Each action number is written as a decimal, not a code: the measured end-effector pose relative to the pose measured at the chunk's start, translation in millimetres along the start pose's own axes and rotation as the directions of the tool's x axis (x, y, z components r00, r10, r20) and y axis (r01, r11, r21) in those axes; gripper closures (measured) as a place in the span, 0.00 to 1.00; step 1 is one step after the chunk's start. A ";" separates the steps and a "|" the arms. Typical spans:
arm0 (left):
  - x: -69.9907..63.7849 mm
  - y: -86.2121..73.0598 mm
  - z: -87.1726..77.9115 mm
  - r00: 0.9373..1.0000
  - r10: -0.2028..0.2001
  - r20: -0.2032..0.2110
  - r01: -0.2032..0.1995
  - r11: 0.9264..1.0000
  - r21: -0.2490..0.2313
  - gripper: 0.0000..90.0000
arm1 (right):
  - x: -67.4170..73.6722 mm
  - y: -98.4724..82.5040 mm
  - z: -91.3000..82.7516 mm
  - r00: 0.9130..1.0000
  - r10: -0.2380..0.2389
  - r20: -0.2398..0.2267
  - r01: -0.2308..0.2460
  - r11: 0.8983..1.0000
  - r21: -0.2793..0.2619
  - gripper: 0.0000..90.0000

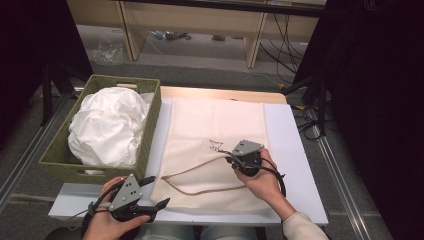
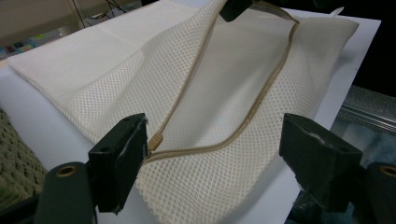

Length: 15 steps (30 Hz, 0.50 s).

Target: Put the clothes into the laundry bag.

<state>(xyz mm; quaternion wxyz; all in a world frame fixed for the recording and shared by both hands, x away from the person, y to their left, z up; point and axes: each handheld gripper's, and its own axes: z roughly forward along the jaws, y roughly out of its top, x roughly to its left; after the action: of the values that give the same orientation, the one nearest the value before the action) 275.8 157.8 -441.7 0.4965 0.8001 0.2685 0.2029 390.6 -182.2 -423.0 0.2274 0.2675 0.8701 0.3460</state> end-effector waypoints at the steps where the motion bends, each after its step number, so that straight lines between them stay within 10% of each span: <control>1: -0.4 -0.1 0.0 1.000 -0.011 0.004 0.011 1.000 0.002 0.29 | -0.4 1.4 -0.8 1.000 0.003 0.009 -0.003 1.000 -0.006 0.96; 9: -3.9 3.5 -1.3 1.000 -0.027 -0.010 0.028 0.999 0.029 0.27 | -2.8 11.1 -4.0 0.999 0.024 0.027 -0.023 0.999 -0.040 0.96; 15: 2.1 25.4 -20.8 0.992 -0.041 -0.116 0.033 0.997 -0.077 0.17 | -2.3 17.0 -5.4 0.999 0.032 0.019 -0.031 0.998 -0.048 0.96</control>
<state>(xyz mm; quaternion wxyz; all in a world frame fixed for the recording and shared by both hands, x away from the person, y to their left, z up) 271.0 164.2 -409.9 0.5130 0.7626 0.3044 0.2504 394.5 -175.7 -406.7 0.2366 0.2790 0.8549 0.3678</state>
